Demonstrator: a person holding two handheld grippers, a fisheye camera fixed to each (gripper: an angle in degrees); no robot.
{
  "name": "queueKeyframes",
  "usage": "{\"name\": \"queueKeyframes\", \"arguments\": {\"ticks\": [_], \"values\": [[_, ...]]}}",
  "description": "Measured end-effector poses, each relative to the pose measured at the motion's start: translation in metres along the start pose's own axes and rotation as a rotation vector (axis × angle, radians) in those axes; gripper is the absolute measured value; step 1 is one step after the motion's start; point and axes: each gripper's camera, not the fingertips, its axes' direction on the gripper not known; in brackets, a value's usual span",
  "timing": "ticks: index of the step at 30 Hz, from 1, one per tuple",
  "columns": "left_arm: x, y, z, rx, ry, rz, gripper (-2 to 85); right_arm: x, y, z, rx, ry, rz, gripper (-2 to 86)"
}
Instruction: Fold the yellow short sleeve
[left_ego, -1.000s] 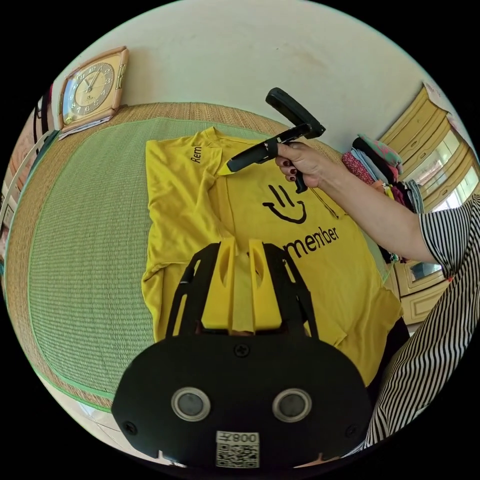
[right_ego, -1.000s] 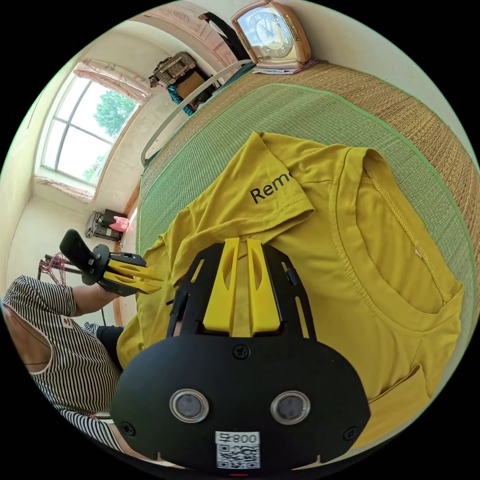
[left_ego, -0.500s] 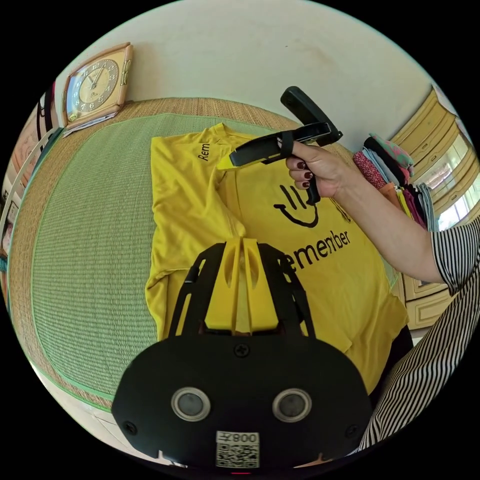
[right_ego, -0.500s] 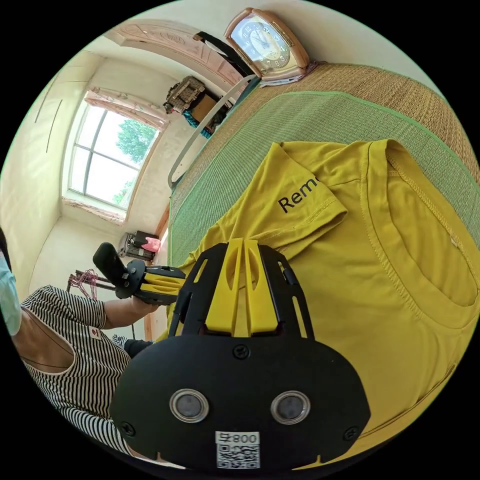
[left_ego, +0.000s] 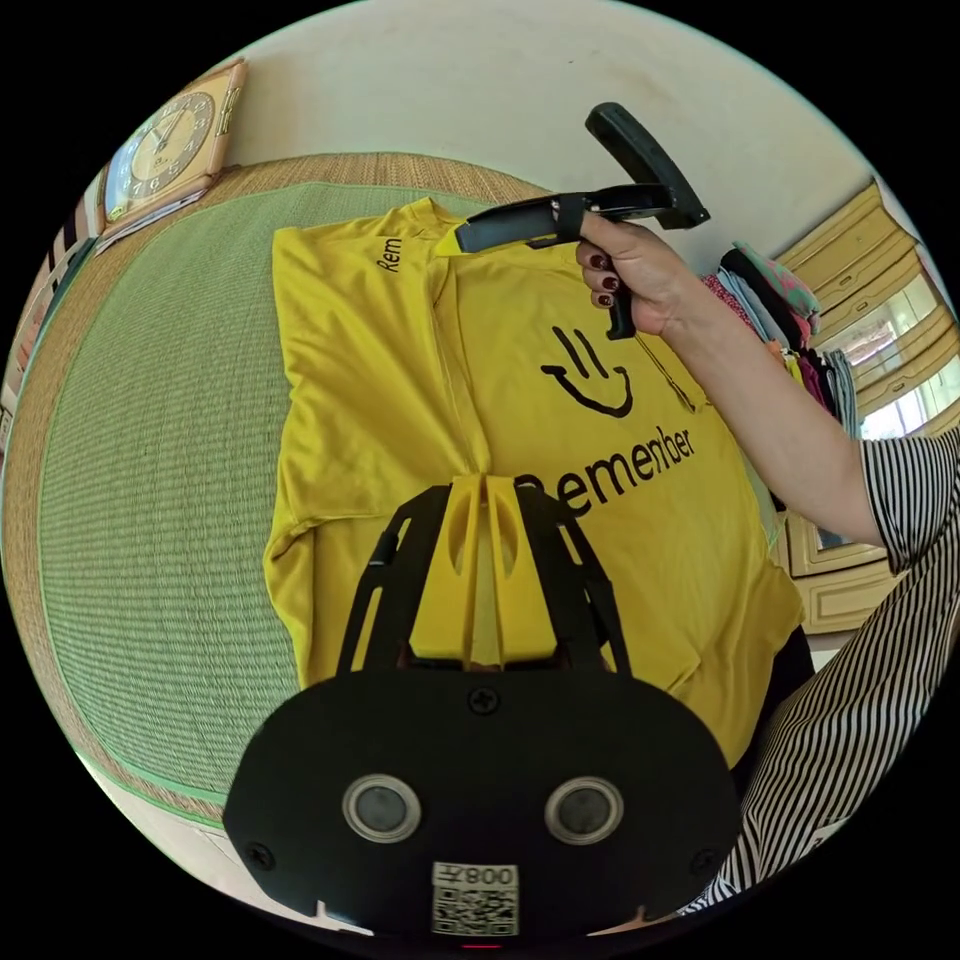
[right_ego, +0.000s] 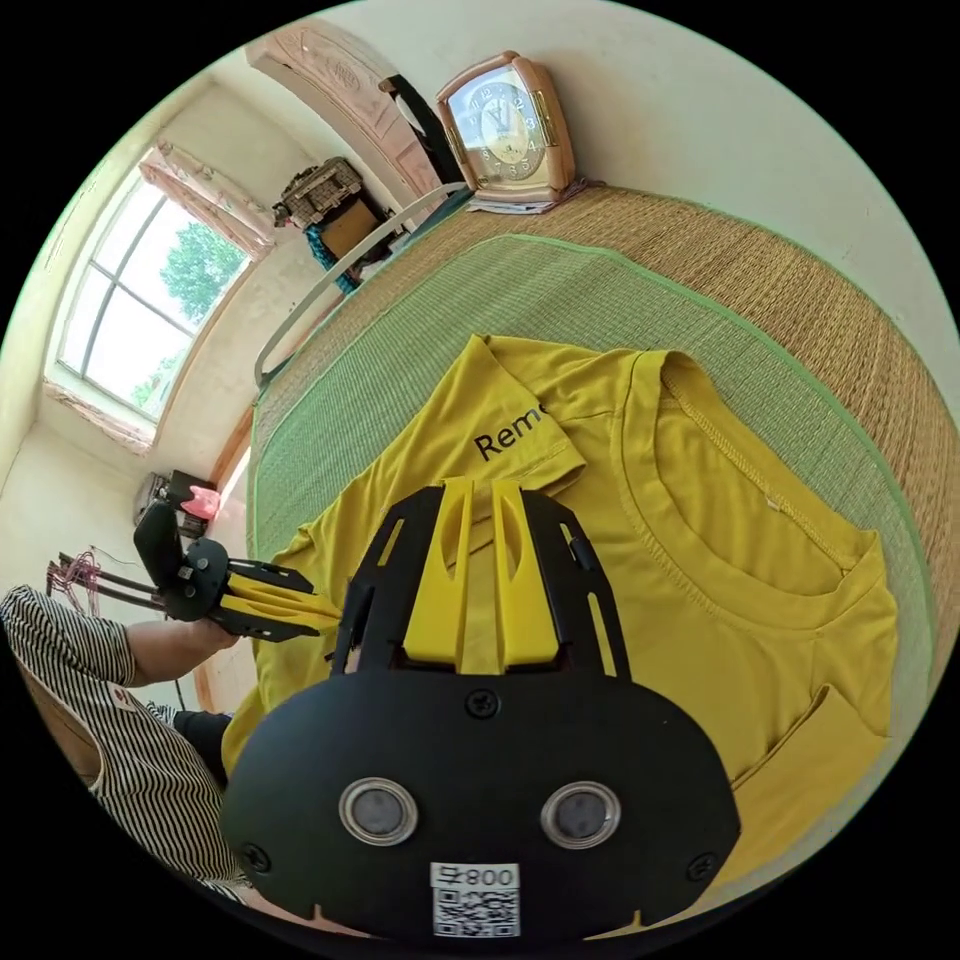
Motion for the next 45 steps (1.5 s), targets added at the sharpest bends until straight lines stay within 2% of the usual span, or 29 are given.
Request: {"name": "queueKeyframes", "arguments": {"ticks": [3, 7, 12, 17, 21, 23, 25, 26, 29, 31, 32, 33, 35, 37, 40, 43, 45], "values": [[-0.004, 0.003, -0.009, 0.054, 0.028, -0.006, 2.1, 0.008, -0.005, 0.017, -0.070, 0.052, 0.028, 0.8], [-0.008, -0.004, -0.018, 0.131, 0.040, 0.000, 3.8, 0.010, -0.001, 0.013, -0.042, 0.014, 0.041, 0.3], [-0.021, -0.019, 0.016, -0.006, 0.026, -0.007, 1.9, 0.011, 0.001, 0.016, -0.044, 0.075, 0.065, 0.1], [-0.024, -0.011, 0.013, -0.013, 0.027, 0.025, 0.5, 0.022, -0.005, 0.016, -0.045, 0.047, 0.085, 0.1], [-0.033, -0.001, 0.001, 0.051, 0.029, 0.008, 0.3, -0.004, 0.011, 0.005, 0.011, 0.036, 0.017, 0.1], [-0.043, 0.004, 0.010, -0.001, 0.030, -0.011, 0.3, -0.017, 0.022, 0.007, 0.025, -0.011, -0.016, 0.1], [-0.049, 0.010, 0.007, 0.020, 0.060, -0.025, 0.2, -0.027, 0.028, 0.032, -0.078, 0.003, -0.047, 0.1], [-0.050, 0.014, 0.000, 0.037, 0.046, -0.020, 0.2, -0.027, 0.030, 0.040, -0.114, 0.032, -0.045, 0.1], [-0.059, 0.031, -0.021, 0.122, -0.075, -0.067, 0.3, -0.024, 0.041, 0.029, -0.048, -0.016, -0.019, 0.1], [-0.076, 0.038, -0.018, 0.088, -0.079, -0.125, 0.3, -0.035, 0.051, 0.020, 0.005, 0.037, -0.036, 0.1], [-0.088, 0.040, -0.007, 0.013, -0.036, -0.136, 0.3, -0.036, 0.053, 0.024, -0.018, 0.052, -0.038, 0.1], [-0.092, 0.043, -0.008, 0.039, -0.014, -0.139, 0.3, -0.036, 0.056, 0.033, -0.069, 0.063, -0.030, 0.1], [-0.104, 0.055, -0.022, 0.104, 0.064, -0.183, 0.3, -0.035, 0.070, 0.032, -0.079, 0.031, -0.008, 0.1], [-0.106, 0.069, -0.037, 0.181, 0.098, -0.177, 0.3, -0.036, 0.105, 0.006, 0.016, 0.008, 0.043, 0.1], [-0.107, 0.096, -0.048, 0.201, 0.172, -0.166, 0.3, -0.042, 0.169, -0.026, 0.074, -0.045, 0.086, 0.1], [-0.106, 0.128, -0.053, 0.181, 0.264, -0.166, 0.3, -0.054, 0.245, -0.054, 0.039, 0.052, 0.175, 0.1], [-0.102, 0.149, -0.055, 0.152, 0.263, -0.170, 0.3, -0.066, 0.293, -0.067, -0.004, 0.106, 0.228, 0.1]]}}
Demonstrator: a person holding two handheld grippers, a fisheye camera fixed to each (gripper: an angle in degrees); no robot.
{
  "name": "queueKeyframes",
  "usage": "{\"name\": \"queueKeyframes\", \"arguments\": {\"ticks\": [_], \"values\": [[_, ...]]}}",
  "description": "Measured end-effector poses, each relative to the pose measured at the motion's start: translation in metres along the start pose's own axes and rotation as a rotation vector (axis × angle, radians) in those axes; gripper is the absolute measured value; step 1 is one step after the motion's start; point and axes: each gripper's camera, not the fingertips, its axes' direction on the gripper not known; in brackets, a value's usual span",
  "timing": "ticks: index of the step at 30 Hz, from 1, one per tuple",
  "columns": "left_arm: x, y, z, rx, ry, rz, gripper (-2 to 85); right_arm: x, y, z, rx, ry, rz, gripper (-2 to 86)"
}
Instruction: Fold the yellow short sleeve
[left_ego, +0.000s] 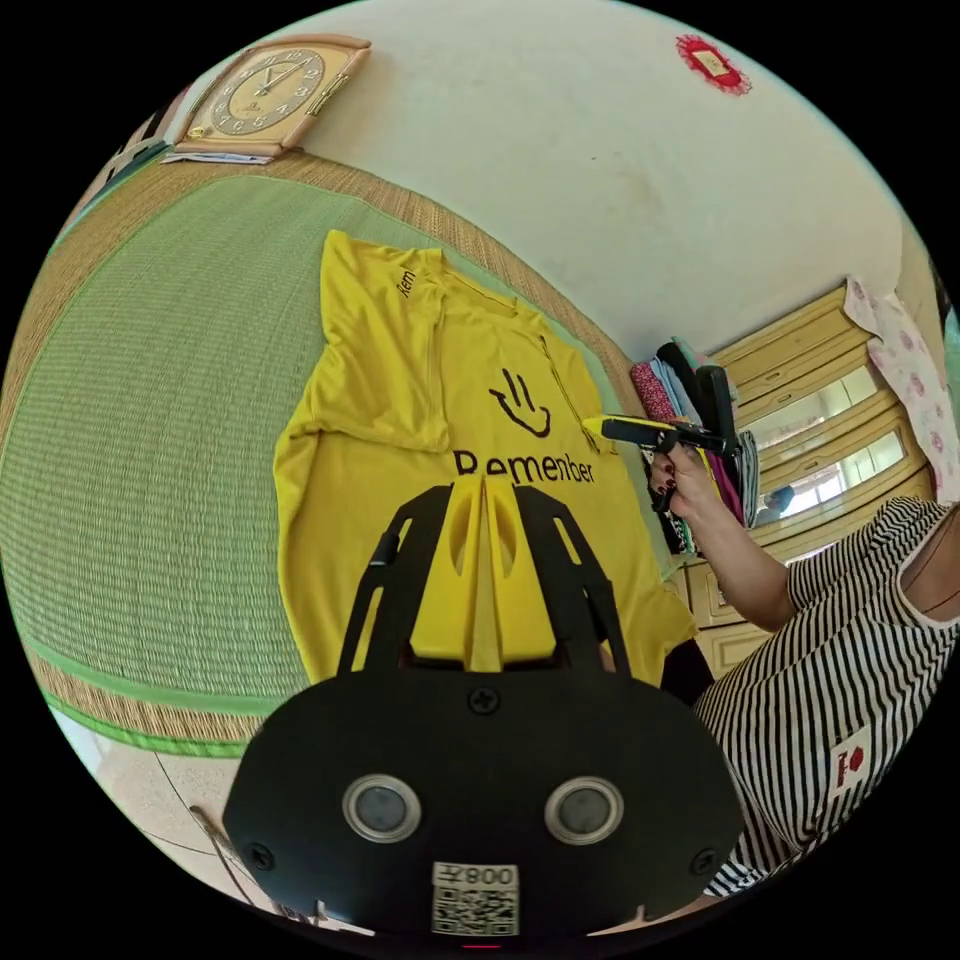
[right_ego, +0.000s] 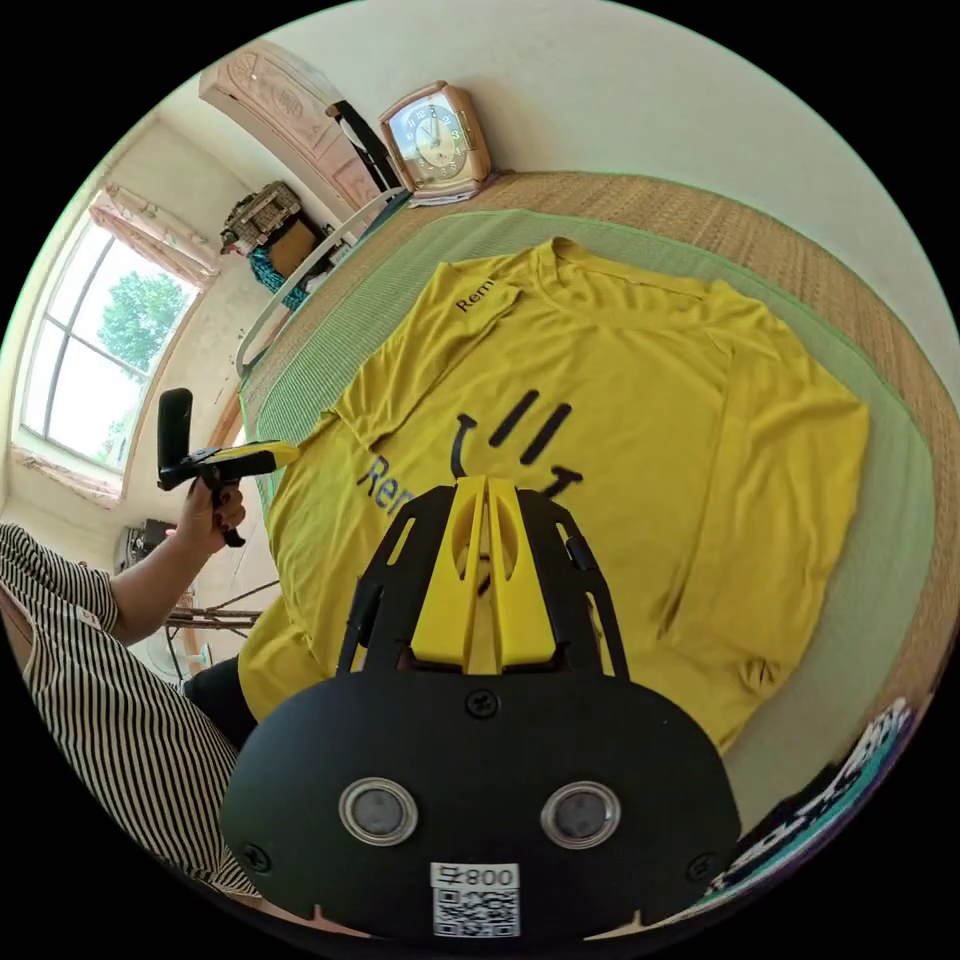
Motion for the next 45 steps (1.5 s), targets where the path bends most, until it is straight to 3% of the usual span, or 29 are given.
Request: {"name": "queueKeyframes", "arguments": {"ticks": [4, 7, 12, 17, 22, 29, 34, 45], "values": [[0.010, 0.039, 0.003, -0.127, -0.170, 0.033, 0.4, -0.012, 0.101, -0.006, -0.133, 0.277, 0.079, 0.2], [0.004, 0.054, 0.025, -0.262, -0.283, 0.069, 0.4, -0.017, 0.140, 0.022, -0.261, 0.349, 0.090, 0.2], [-0.020, 0.058, 0.009, -0.235, -0.219, 0.007, 0.6, -0.015, 0.163, 0.031, -0.187, 0.420, 0.134, 0.3], [-0.058, 0.096, -0.060, -0.037, -0.012, -0.121, 1.8, 0.021, 0.189, 0.004, -0.153, 0.231, 0.247, 0.3], [-0.123, 0.158, -0.094, -0.005, 0.082, -0.316, 7.1, 0.054, 0.269, -0.058, 0.052, 0.080, 0.343, 0.9], [-0.212, 0.256, -0.080, 0.035, 0.328, -0.636, 9.9, 0.125, 0.414, -0.075, 0.171, -0.250, 0.598, 7.1], [-0.242, 0.280, -0.075, -0.017, 0.409, -0.685, 10.0, 0.166, 0.509, -0.052, 0.225, -0.404, 0.750, 9.6], [-0.292, 0.297, -0.094, -0.044, 0.469, -0.680, 9.7, 0.219, 0.617, 0.012, 0.359, -0.750, 0.903, 11.0]]}}
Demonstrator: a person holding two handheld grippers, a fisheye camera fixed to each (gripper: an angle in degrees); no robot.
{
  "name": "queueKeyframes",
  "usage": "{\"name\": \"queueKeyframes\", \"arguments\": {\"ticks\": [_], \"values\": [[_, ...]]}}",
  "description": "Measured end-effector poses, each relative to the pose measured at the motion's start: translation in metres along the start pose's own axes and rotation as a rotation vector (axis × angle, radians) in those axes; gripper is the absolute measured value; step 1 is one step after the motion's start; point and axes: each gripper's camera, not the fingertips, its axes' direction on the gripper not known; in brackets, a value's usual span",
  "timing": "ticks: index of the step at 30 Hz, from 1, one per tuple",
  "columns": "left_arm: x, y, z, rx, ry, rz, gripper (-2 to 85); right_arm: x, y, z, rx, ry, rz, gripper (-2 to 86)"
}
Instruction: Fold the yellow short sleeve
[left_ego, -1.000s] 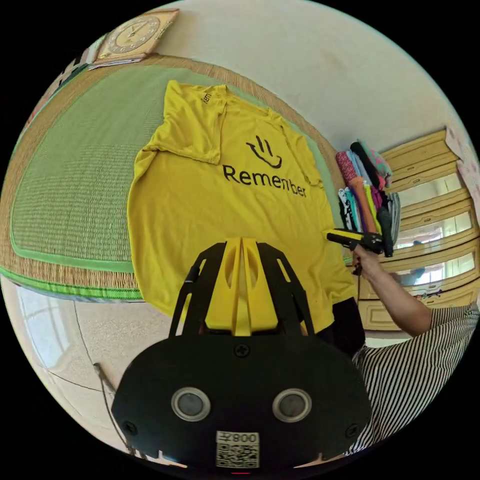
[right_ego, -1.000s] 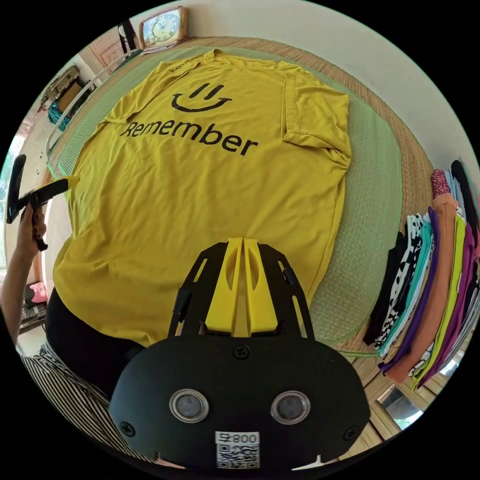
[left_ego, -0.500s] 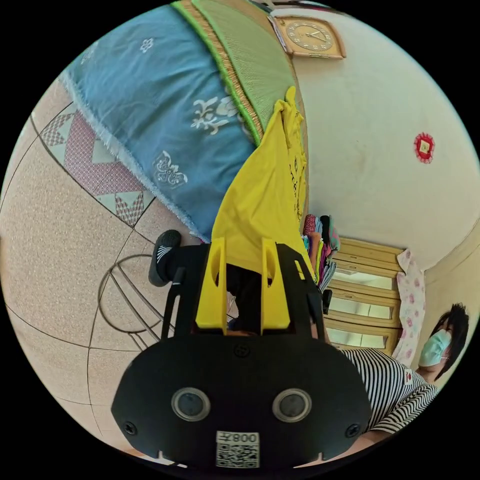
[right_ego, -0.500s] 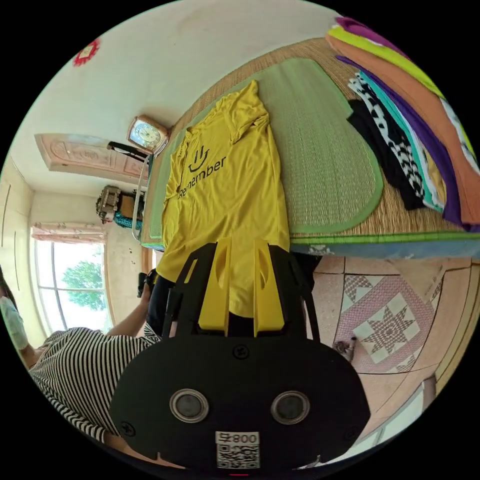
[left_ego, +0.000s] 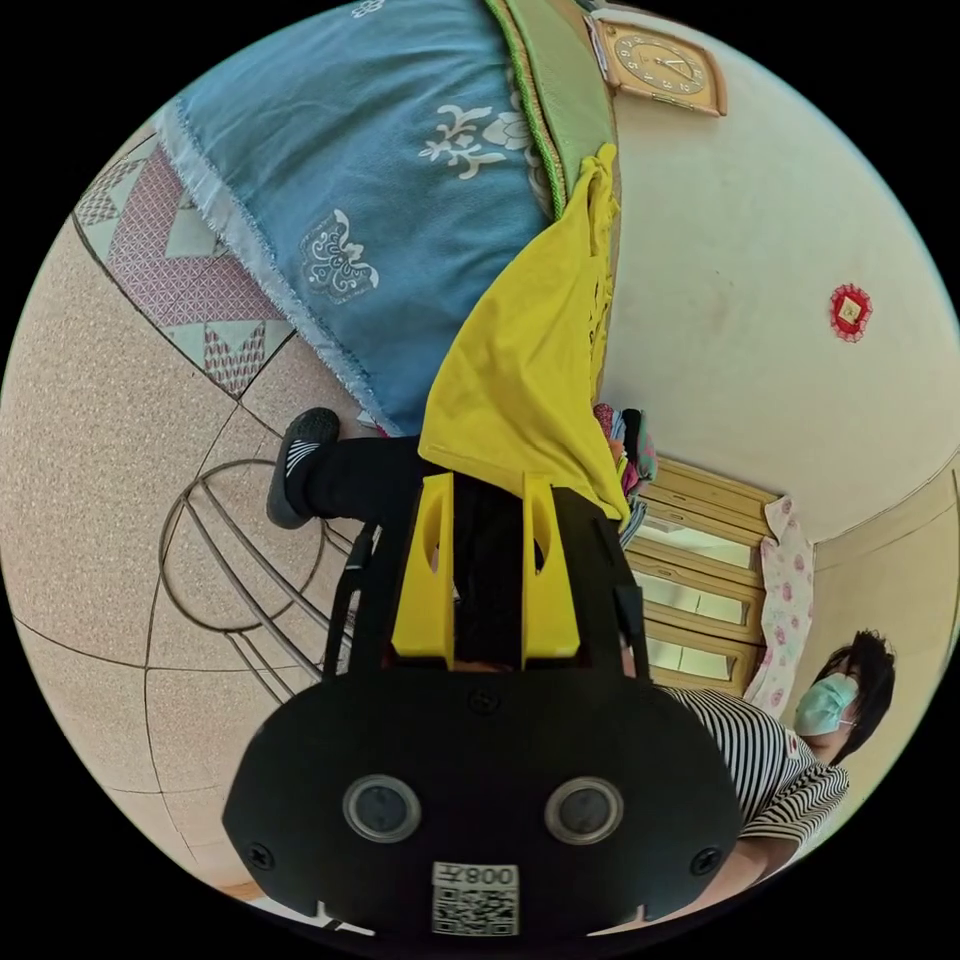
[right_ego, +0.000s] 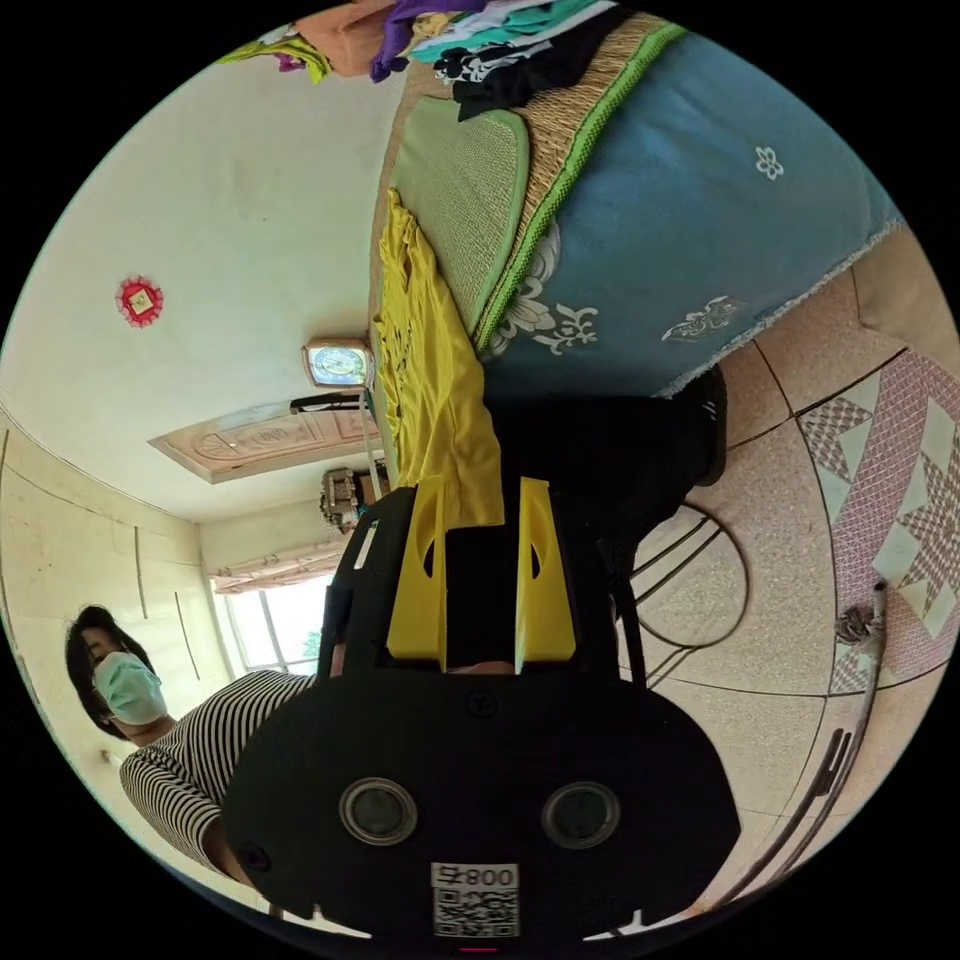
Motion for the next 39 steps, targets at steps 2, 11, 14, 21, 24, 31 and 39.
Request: {"name": "queueKeyframes", "arguments": {"ticks": [2, 11, 14, 21, 24, 31, 39], "values": [[-0.014, 0.002, -0.007, 0.010, 0.025, -0.025, 9.6, 0.009, 0.002, -0.005, -0.004, -0.023, 0.003, 10.9], [-0.051, 0.002, -0.033, 0.002, 0.071, -0.055, 9.8, 0.012, -0.002, -0.026, -0.021, -0.097, -0.098, 3.4], [-0.066, 0.003, -0.044, 0.029, 0.096, -0.069, 10.3, -0.004, -0.004, -0.038, -0.020, -0.082, -0.162, 2.3], [-0.108, 0.005, -0.062, 0.092, 0.160, -0.130, 11.5, -0.037, -0.009, -0.059, -0.014, -0.059, -0.253, 1.6], [-0.124, 0.003, -0.062, 0.107, 0.241, -0.150, 12.3, -0.045, -0.010, -0.059, -0.026, -0.026, -0.261, 1.5], [-0.138, -0.006, -0.054, 0.101, 0.459, -0.136, 14.3, -0.053, -0.009, -0.054, -0.028, 0.040, -0.243, 1.3], [-0.144, -0.002, -0.053, 0.118, 0.577, -0.124, 14.1, -0.056, -0.009, -0.044, -0.037, 0.071, -0.229, 1.5]]}}
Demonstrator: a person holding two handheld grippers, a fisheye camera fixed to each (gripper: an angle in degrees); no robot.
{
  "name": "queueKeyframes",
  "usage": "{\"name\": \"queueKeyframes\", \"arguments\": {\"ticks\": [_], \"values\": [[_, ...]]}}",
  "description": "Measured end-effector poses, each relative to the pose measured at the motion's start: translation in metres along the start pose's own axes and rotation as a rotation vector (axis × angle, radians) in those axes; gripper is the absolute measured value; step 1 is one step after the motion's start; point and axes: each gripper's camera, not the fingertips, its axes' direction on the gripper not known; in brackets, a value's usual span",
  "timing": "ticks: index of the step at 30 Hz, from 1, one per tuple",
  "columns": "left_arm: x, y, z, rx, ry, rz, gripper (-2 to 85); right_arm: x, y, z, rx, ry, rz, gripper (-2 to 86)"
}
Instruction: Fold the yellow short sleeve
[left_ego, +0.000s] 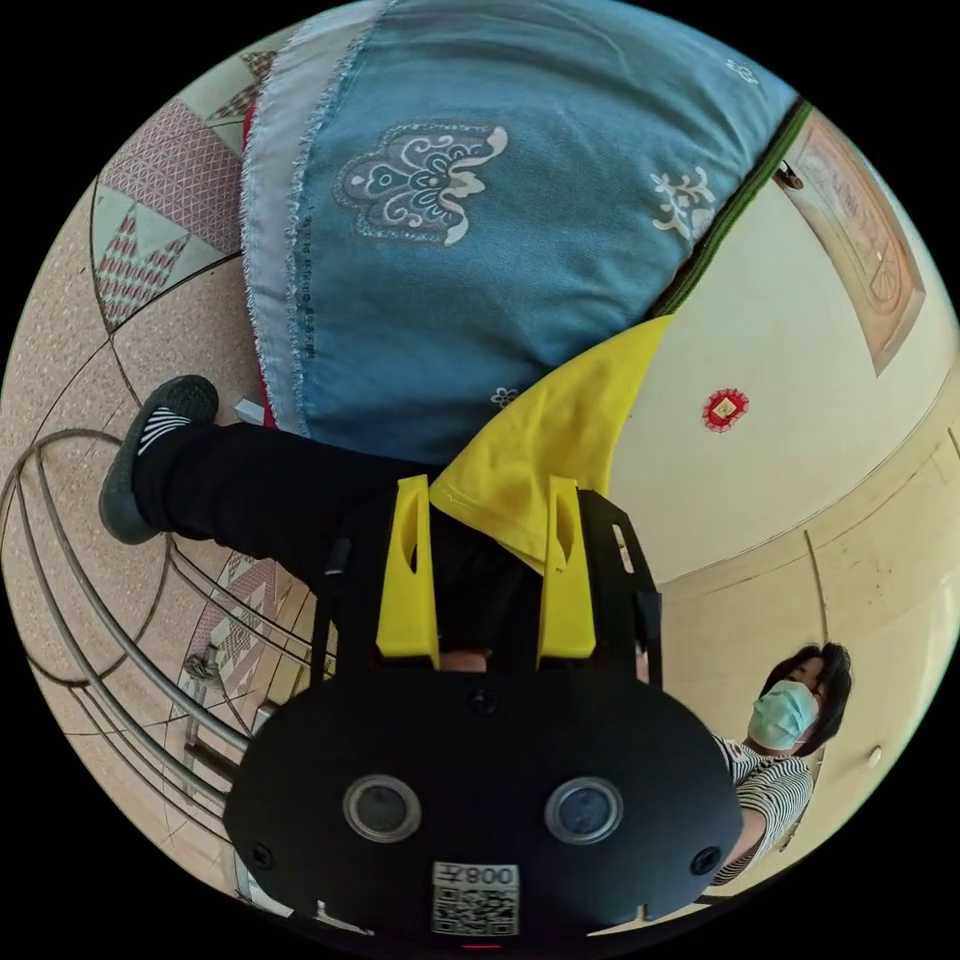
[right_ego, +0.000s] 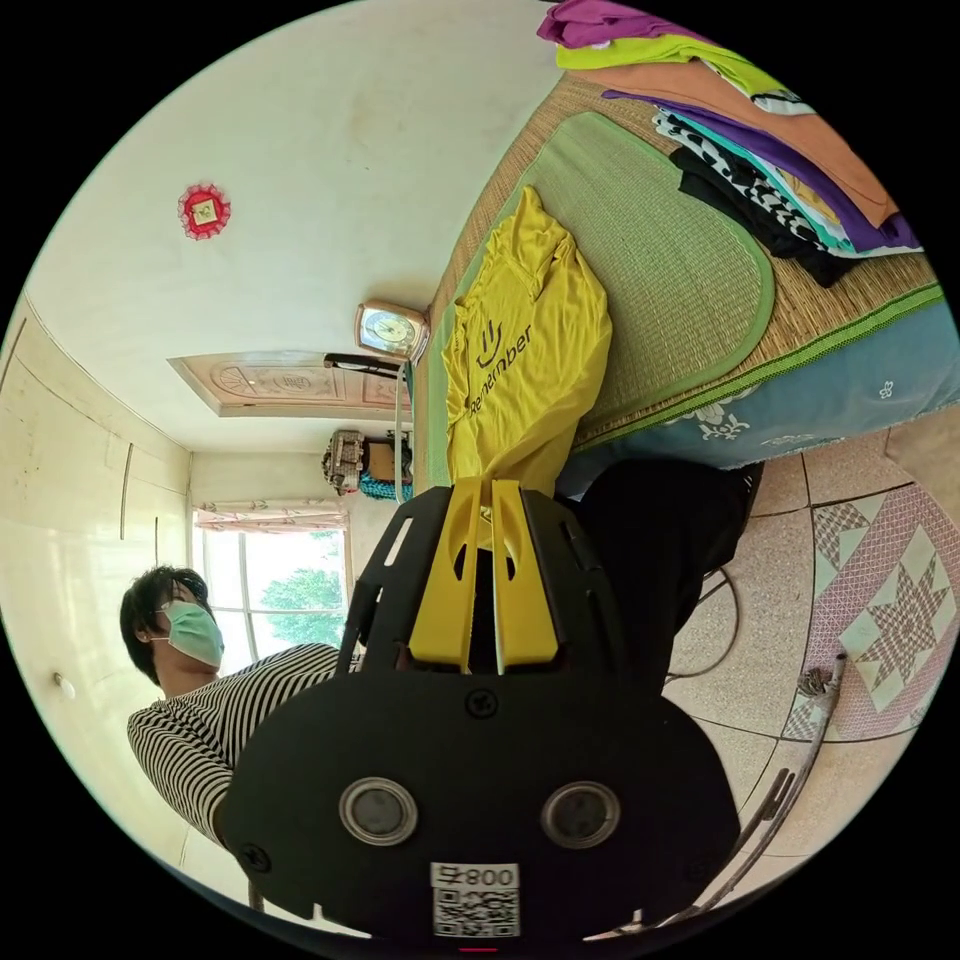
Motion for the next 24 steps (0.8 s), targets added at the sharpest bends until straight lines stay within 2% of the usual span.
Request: {"name": "queueKeyframes", "arguments": {"ticks": [8, 15, 24], "values": [[0.014, 0.026, -0.012, 0.020, 0.133, 0.068, 2.2, 0.003, 0.003, 0.003, 0.009, -0.001, 0.012, 1.5], [0.061, 0.064, -0.037, 0.068, 0.230, 0.202, 0.8, 0.002, 0.013, -0.005, 0.042, -0.049, -0.020, 1.6], [0.173, 0.108, -0.023, -0.017, 0.219, 0.451, 0.6, -0.017, 0.020, -0.027, 0.107, -0.118, -0.122, 1.4]]}}
